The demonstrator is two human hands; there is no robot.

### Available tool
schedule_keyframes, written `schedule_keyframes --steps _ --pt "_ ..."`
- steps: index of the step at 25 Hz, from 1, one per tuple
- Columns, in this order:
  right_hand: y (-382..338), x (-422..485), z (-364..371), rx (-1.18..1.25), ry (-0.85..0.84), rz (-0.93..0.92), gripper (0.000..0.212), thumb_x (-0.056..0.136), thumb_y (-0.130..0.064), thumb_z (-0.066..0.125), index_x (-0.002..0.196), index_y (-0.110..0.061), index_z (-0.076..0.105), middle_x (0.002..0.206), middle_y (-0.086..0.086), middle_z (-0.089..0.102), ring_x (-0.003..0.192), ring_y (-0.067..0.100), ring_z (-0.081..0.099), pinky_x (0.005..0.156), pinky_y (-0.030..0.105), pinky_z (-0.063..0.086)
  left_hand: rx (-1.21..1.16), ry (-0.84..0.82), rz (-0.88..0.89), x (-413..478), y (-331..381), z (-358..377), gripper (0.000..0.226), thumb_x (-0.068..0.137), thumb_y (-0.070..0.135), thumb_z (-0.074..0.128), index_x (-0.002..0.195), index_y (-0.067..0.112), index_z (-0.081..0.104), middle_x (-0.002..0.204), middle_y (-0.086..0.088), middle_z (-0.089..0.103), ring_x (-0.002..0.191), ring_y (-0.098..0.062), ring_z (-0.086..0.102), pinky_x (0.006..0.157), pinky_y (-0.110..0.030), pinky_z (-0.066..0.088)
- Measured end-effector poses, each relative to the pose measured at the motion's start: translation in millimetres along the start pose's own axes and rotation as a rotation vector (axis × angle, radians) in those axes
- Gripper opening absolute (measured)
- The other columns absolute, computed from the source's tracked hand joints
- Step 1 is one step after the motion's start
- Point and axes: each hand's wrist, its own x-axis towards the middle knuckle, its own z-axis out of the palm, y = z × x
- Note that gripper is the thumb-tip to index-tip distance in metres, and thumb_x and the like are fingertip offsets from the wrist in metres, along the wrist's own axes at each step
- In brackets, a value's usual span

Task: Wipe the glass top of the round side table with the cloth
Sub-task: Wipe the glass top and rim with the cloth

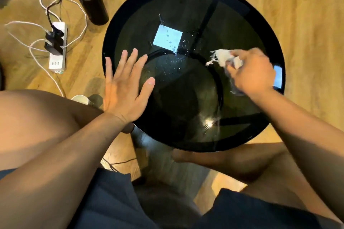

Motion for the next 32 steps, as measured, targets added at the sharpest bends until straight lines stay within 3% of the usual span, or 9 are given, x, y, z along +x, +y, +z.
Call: schedule_keyframes --steps 4,7,11,13,16,21,25,29,32 --pt "70.2 66.3 -23.0 -0.094 0.034 0.292 0.043 0.087 -0.038 0.053 0.122 -0.014 0.062 0.115 0.023 0.066 0.104 0.042 0.063 0.088 0.042 0.052 0.012 -0.012 -0.015 1.9 0.7 -1.8 0.064 0.097 0.054 0.018 0.150 0.021 0.034 0.161 -0.007 0.028 0.152 -0.025 0.013 0.120 -0.058 0.000" --pt "30.4 40.1 -16.2 -0.101 0.032 0.265 0.048 0.081 -0.044 0.050 0.120 -0.017 0.063 0.111 0.023 0.065 0.100 0.044 0.063 0.085 0.045 0.052 0.016 -0.016 -0.008 2.0 -0.3 -0.7 0.063 0.098 0.054 0.018 0.150 0.022 0.034 0.161 -0.006 0.028 0.152 -0.025 0.013 0.121 -0.058 0.000" --pt "-67.6 -88.1 0.9 0.074 -0.081 -0.026 0.035 0.082 -0.041 0.063 0.115 -0.029 0.067 0.104 0.009 0.063 0.088 0.037 0.065 0.074 0.040 0.051 0.028 0.009 0.008 0.1 -2.0 1.8 0.061 0.100 0.052 0.021 0.150 0.021 0.036 0.160 -0.006 0.031 0.152 -0.026 0.015 0.121 -0.057 0.000" --pt "-118.6 -157.5 3.7 0.152 -0.193 -0.290 0.036 0.078 -0.039 0.067 0.113 -0.028 0.068 0.101 0.005 0.060 0.085 0.030 0.061 0.067 0.036 0.051 0.028 0.013 0.023 -1.0 -2.6 1.2 0.061 0.099 0.051 0.022 0.149 0.020 0.036 0.160 -0.008 0.031 0.152 -0.026 0.015 0.121 -0.057 -0.001" --pt "-130.5 -178.1 10.9 0.157 -0.321 -0.449 0.043 0.080 -0.039 0.066 0.122 -0.031 0.062 0.109 0.004 0.057 0.097 0.026 0.054 0.071 0.037 0.048 0.038 -0.003 0.036 -2.3 -2.8 1.2 0.063 0.098 0.052 0.023 0.149 0.018 0.036 0.160 -0.010 0.030 0.152 -0.028 0.015 0.121 -0.057 -0.003" --pt "-3.5 -84.1 -3.1 0.029 -0.121 -0.127 0.034 0.083 -0.044 0.061 0.117 -0.038 0.064 0.112 0.002 0.059 0.105 0.027 0.061 0.076 0.036 0.050 0.051 -0.020 0.014 -0.5 -3.8 1.7 0.065 0.097 0.054 0.022 0.149 0.018 0.035 0.160 -0.009 0.029 0.152 -0.027 0.013 0.121 -0.055 -0.006" --pt "103.2 5.5 -32.4 -0.186 -0.071 0.268 0.044 0.082 -0.049 0.047 0.114 -0.024 0.064 0.110 0.016 0.066 0.085 0.036 0.063 0.067 0.031 0.042 0.053 -0.011 0.007 0.6 -2.2 1.6 0.065 0.097 0.054 0.021 0.149 0.019 0.036 0.160 -0.009 0.031 0.152 -0.027 0.014 0.121 -0.056 -0.004" --pt "63.4 -31.6 -21.8 -0.140 -0.036 0.192 0.039 0.087 -0.042 0.055 0.120 -0.024 0.064 0.109 0.018 0.066 0.096 0.040 0.064 0.074 0.037 0.049 0.048 -0.010 -0.002 0.3 -2.3 1.8 0.062 0.098 0.053 0.023 0.149 0.020 0.037 0.159 -0.008 0.032 0.151 -0.027 0.016 0.121 -0.056 -0.002" --pt "8.4 -111.3 -9.0 -0.062 -0.105 0.060 0.035 0.086 -0.045 0.054 0.116 -0.031 0.065 0.106 0.010 0.065 0.093 0.036 0.066 0.071 0.036 0.048 0.051 -0.001 0.000 0.9 -1.4 2.1 0.061 0.098 0.053 0.024 0.148 0.020 0.037 0.159 -0.008 0.033 0.151 -0.027 0.016 0.121 -0.055 -0.002"
